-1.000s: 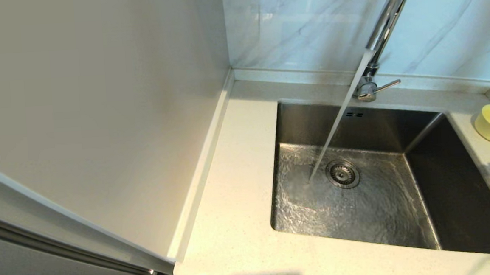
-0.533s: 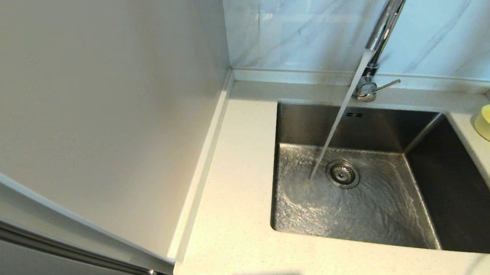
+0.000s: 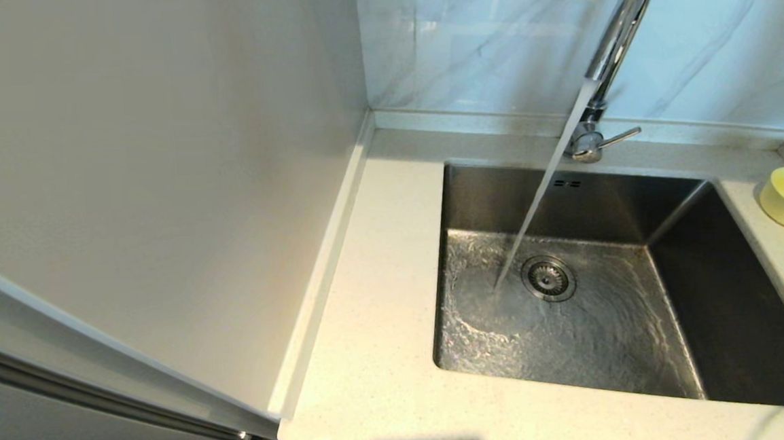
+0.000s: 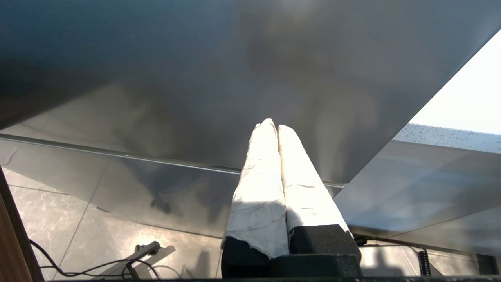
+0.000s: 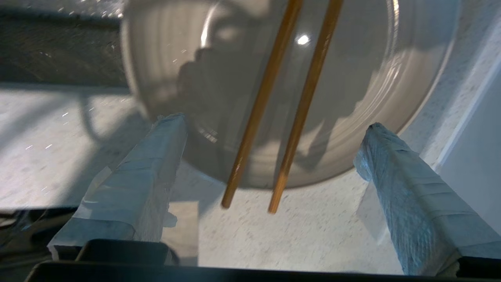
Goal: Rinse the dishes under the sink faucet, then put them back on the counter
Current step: Pick up the chopsticks
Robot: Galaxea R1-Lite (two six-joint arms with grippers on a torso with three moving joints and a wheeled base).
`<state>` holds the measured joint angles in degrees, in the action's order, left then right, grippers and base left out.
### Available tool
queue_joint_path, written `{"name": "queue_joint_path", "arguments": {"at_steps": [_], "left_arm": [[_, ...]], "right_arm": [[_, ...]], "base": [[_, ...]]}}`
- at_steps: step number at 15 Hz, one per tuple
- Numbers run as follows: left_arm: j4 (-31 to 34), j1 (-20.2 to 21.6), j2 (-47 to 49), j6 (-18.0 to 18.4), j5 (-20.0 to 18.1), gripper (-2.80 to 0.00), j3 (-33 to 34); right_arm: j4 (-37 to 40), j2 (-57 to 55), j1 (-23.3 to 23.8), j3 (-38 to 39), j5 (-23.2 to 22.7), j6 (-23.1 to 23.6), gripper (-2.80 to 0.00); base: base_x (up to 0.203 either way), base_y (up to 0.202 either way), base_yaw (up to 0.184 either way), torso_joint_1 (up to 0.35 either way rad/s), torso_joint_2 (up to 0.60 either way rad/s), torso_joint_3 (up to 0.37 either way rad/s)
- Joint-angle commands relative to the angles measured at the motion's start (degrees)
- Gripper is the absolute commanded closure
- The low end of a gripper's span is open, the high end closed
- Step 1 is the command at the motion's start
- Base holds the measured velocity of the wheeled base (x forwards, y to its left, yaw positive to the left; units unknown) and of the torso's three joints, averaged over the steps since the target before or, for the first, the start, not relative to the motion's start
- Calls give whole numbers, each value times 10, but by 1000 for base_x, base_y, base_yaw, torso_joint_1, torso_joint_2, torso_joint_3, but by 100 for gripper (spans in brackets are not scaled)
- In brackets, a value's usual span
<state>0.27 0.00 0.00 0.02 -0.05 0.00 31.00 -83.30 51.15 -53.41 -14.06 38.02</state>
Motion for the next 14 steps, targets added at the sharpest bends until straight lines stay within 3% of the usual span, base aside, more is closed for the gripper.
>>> {"name": "queue_joint_path", "arguments": {"at_steps": [1,14], "left_arm": [[0,0,0,0,0,0,0],[0,0,0,0,0,0,0]], "right_arm": [[-49,-1,0,36,1,1,-280],[-116,-60,-5,50,0,-15,-280]], "base": [[0,0,0,0,0,0],[0,0,0,0,0,0]]}}
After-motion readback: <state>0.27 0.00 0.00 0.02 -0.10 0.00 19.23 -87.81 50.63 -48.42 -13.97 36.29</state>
